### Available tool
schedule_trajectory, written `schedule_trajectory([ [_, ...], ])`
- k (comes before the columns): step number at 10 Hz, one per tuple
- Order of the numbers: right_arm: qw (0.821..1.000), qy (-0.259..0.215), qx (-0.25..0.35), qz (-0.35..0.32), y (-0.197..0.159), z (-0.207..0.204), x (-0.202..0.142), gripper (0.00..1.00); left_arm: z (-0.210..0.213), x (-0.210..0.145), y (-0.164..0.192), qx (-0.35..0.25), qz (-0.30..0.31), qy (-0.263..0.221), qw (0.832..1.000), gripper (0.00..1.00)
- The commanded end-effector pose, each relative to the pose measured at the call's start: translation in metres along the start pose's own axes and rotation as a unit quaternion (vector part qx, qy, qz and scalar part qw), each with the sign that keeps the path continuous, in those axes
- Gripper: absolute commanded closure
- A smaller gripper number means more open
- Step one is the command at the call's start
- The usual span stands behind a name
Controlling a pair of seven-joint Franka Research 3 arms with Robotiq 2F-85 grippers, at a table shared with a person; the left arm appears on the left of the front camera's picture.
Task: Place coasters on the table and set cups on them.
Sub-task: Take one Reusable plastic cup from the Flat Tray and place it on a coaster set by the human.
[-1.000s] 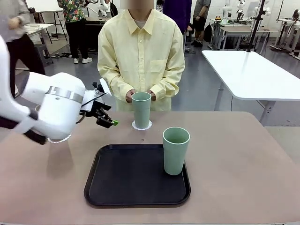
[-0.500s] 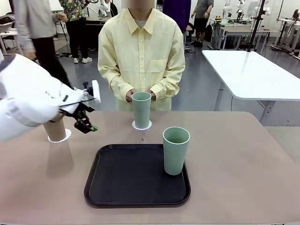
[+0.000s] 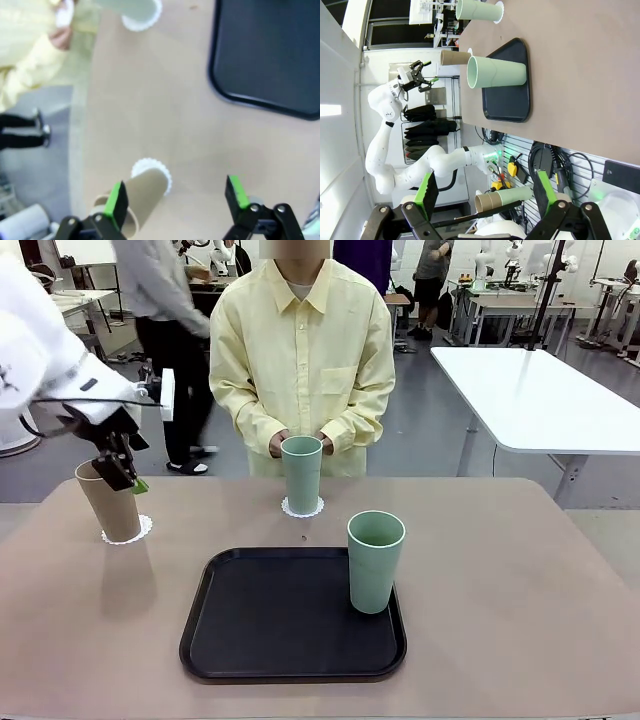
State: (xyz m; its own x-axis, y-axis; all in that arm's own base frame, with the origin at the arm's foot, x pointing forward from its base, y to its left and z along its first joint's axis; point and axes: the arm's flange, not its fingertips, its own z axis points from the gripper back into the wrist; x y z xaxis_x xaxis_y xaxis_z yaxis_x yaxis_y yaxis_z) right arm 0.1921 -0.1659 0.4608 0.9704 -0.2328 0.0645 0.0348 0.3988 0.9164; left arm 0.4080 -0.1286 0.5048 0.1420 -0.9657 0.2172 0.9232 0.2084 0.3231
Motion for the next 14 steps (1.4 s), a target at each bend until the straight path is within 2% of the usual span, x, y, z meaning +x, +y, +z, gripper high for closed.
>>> schedule_trajectory([
  [1,1.0,0.0,0.01,0.01,-0.001,0.0,0.001,0.0,-0.003,-0.003,0.004,-0.04,0.016,-0.024,0.999,0.0],
  [3,1.0,0.0,0.01,0.01,-0.001,0.0,0.001,0.0,-0.018,-0.016,0.01,-0.049,0.027,-0.046,0.997,0.0],
  [4,1.0,0.0,0.01,0.01,-0.001,0.0,0.001,0.0,0.0,-0.002,0.001,-0.033,0.01,-0.012,0.999,0.0],
  [14,1.0,0.0,0.01,0.01,-0.001,0.0,0.001,0.0,-0.001,-0.003,0.002,-0.037,0.011,-0.019,0.999,0.0],
])
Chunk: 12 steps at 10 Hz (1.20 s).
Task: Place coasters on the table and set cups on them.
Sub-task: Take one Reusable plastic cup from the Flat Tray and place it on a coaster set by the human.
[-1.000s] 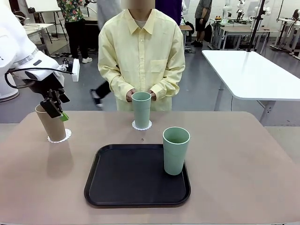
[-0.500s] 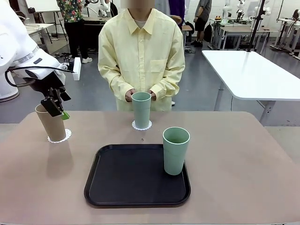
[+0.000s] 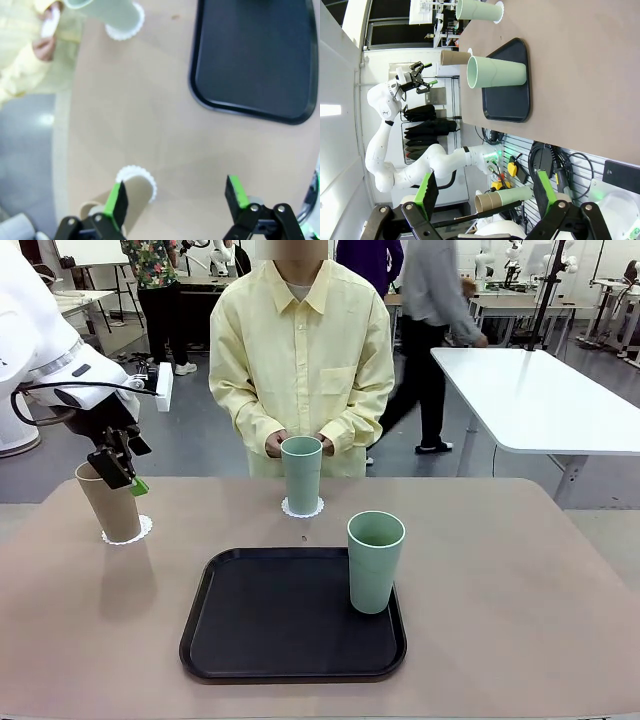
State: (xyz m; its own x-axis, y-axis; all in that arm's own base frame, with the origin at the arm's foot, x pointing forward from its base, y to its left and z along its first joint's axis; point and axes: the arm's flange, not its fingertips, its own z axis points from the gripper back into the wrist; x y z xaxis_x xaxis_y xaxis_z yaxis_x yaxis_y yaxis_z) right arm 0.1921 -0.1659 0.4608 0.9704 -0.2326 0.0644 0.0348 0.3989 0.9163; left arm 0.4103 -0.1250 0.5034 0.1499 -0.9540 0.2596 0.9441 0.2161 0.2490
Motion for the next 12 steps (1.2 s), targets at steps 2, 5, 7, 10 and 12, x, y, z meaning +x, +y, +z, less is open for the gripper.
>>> schedule_trajectory([
  [2,1.0,0.0,0.01,0.01,-0.001,0.0,0.001,0.0,-0.006,-0.021,-0.019,0.014,0.196,-0.015,0.98,0.0],
  [5,1.0,0.0,0.01,0.01,-0.001,0.0,0.001,0.0,0.02,-0.071,-0.021,-0.032,0.429,-0.023,0.902,0.0],
  [7,1.0,0.0,0.01,0.01,-0.001,0.0,0.001,0.0,0.021,-0.087,-0.029,-0.02,0.431,-0.037,0.901,0.0],
  [10,1.0,0.0,0.01,0.01,-0.001,0.0,0.001,0.0,0.031,-0.109,-0.01,-0.129,0.441,-0.105,0.882,0.0],
  [12,1.0,0.0,0.01,0.01,-0.001,0.0,0.001,0.0,0.042,-0.161,0.004,-0.243,0.449,-0.237,0.827,0.0],
])
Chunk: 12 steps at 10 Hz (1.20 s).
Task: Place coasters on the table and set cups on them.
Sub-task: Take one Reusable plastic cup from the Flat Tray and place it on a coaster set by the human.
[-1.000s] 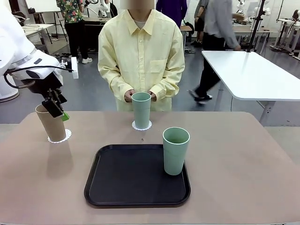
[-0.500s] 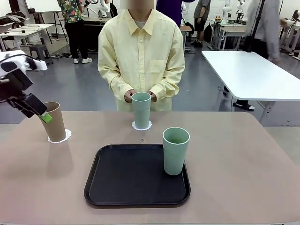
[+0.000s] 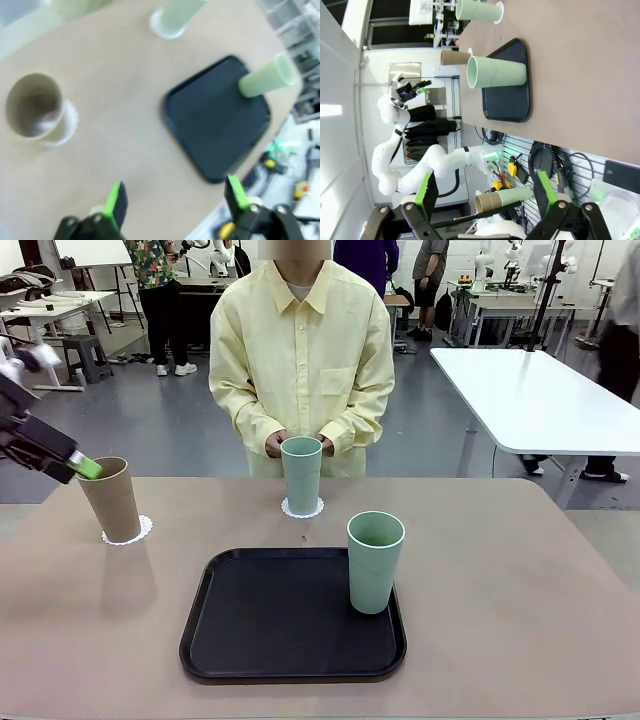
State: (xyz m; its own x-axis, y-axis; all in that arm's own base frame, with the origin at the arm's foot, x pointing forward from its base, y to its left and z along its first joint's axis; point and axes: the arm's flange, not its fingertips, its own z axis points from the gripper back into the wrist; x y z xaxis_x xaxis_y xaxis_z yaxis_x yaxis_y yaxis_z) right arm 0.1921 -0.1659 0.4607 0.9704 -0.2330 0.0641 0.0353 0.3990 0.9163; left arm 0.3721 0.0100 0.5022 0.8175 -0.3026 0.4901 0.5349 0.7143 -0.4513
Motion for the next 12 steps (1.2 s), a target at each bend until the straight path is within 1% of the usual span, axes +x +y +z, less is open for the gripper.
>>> schedule_trajectory([
  [1,1.0,0.0,0.01,0.01,-0.001,0.0,0.001,0.0,0.029,-0.011,0.045,-0.148,0.036,-0.046,0.987,0.0],
  [2,1.0,0.0,0.01,0.01,-0.001,0.0,0.001,0.0,0.037,-0.022,0.071,-0.175,0.06,-0.054,0.981,0.0],
  [4,1.0,0.0,0.01,0.01,-0.001,0.0,0.001,0.0,0.05,-0.039,0.122,-0.209,0.116,-0.067,0.969,0.0],
  [5,1.0,0.0,0.01,0.01,-0.001,0.0,0.001,0.0,0.053,-0.052,0.138,-0.231,0.129,-0.066,0.962,0.0],
  [6,1.0,0.0,0.01,0.01,-0.001,0.0,0.001,0.0,0.059,-0.061,0.152,-0.253,0.135,-0.049,0.957,0.0],
  [7,1.0,0.0,0.01,0.01,-0.001,0.0,0.001,0.0,0.064,-0.071,0.163,-0.279,0.131,-0.053,0.95,0.0],
  [8,1.0,0.0,0.01,0.01,-0.001,0.0,0.001,0.0,0.071,-0.079,0.174,-0.298,0.124,-0.062,0.944,0.0],
  [9,1.0,0.0,0.01,0.01,-0.001,0.0,0.001,0.0,0.07,-0.087,0.175,-0.303,0.115,-0.071,0.943,0.0],
  [10,1.0,0.0,0.01,0.01,-0.001,0.0,0.001,0.0,0.07,-0.093,0.174,-0.31,0.092,-0.081,0.943,0.0],
  [11,1.0,0.0,0.01,0.01,-0.001,0.0,0.001,0.0,0.063,-0.091,0.17,-0.294,0.135,-0.054,0.945,0.0],
  [12,1.0,0.0,0.01,0.01,-0.001,0.0,0.001,0.0,0.063,-0.091,0.17,-0.294,0.135,-0.054,0.945,0.0],
])
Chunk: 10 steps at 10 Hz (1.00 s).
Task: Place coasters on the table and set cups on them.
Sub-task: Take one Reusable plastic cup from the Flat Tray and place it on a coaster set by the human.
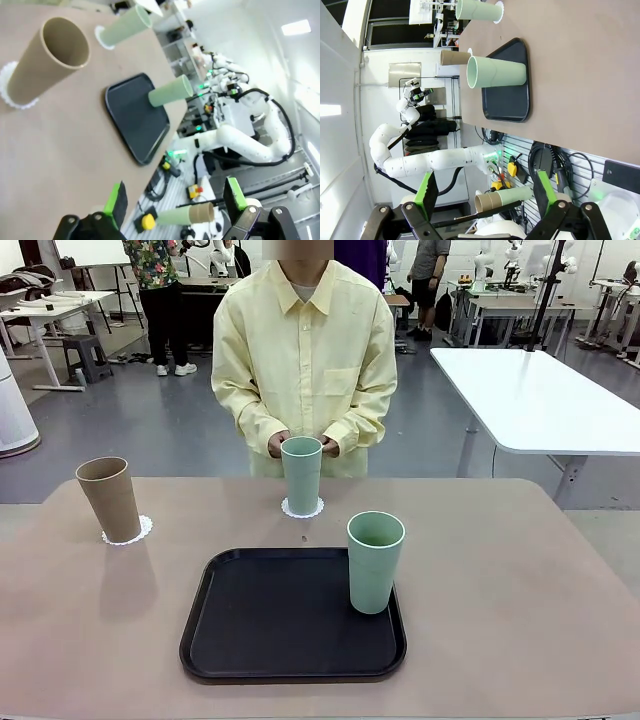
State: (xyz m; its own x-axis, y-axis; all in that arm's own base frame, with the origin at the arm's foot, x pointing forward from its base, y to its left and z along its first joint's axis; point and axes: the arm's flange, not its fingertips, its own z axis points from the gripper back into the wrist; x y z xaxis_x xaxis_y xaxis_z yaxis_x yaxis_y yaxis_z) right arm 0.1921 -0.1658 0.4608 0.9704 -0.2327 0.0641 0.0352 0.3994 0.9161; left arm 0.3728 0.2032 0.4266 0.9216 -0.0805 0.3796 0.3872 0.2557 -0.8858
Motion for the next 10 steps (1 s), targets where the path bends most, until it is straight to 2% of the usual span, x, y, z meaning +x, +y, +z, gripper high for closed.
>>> schedule_trajectory([
  [1,1.0,0.0,0.01,0.01,-0.0009,0.0004,0.0014,0.0,-0.0037,0.0029,-0.0013,0.008,0.013,-0.002,1.0,0.0],
  [10,1.0,0.0,0.01,0.01,-0.0009,0.0004,0.0014,0.0,-0.0037,0.0029,-0.0013,0.008,0.013,-0.002,1.0,0.0],
])
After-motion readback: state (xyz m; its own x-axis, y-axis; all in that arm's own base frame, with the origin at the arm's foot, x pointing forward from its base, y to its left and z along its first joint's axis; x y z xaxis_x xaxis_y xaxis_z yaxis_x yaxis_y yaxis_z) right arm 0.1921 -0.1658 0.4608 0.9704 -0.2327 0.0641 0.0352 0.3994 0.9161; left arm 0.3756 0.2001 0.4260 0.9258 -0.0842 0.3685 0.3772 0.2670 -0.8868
